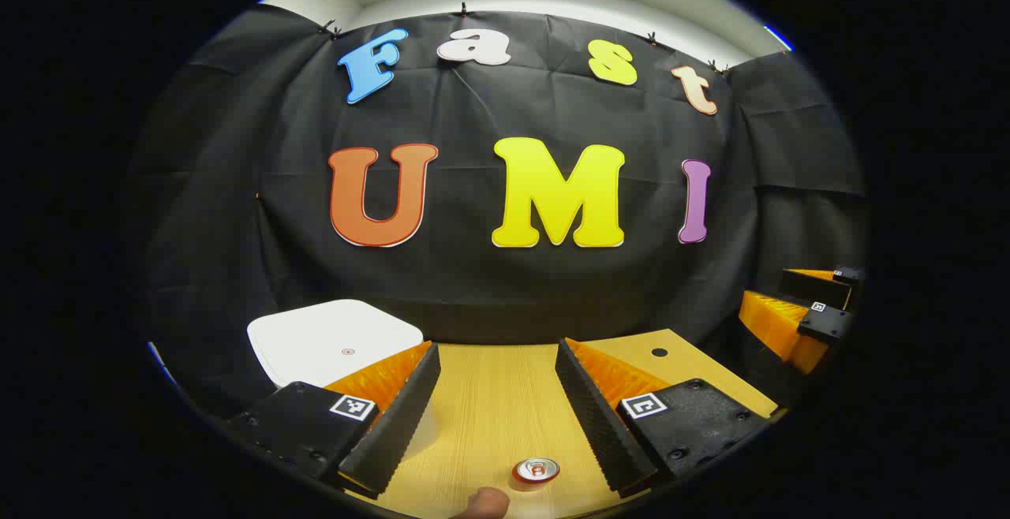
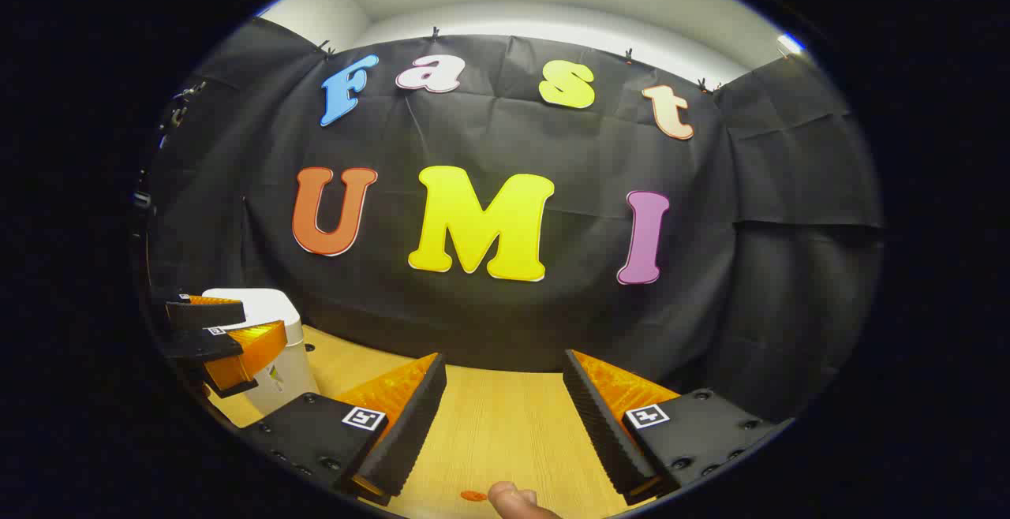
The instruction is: Press the lid of the desktop garbage bin to open it, pick up the crumpled paper on the desktop and throw it into the bin, then pick up the pop can on the desktop and drop it into the bin, and finally close the garbage bin lid.
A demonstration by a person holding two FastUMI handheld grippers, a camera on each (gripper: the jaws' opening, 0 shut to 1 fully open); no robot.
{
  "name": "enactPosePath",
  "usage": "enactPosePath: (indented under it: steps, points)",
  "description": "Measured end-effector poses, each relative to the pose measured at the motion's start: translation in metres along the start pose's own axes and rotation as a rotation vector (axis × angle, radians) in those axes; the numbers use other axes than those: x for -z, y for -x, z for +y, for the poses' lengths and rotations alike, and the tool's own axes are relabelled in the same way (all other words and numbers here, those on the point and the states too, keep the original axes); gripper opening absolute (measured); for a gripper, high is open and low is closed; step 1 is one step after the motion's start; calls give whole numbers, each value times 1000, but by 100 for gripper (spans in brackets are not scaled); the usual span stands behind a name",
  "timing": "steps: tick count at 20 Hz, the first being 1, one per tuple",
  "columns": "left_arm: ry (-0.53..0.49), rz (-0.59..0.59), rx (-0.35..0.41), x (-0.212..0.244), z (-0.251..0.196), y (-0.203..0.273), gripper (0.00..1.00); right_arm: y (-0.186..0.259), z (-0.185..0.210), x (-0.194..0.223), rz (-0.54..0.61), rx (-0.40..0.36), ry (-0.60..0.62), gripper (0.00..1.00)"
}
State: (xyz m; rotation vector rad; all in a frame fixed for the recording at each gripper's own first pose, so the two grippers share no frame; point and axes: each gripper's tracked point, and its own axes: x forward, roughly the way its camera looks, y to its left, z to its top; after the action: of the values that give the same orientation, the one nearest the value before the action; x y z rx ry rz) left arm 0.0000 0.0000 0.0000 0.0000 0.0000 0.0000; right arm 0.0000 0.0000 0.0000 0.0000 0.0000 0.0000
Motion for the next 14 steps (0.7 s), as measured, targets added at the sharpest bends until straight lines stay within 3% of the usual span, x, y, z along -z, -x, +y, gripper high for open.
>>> enactPosePath:
  steps: [14]
  points:
    - [10,9,21,2,-12,-2,97,-7,10,14,50,-54,-24,94]
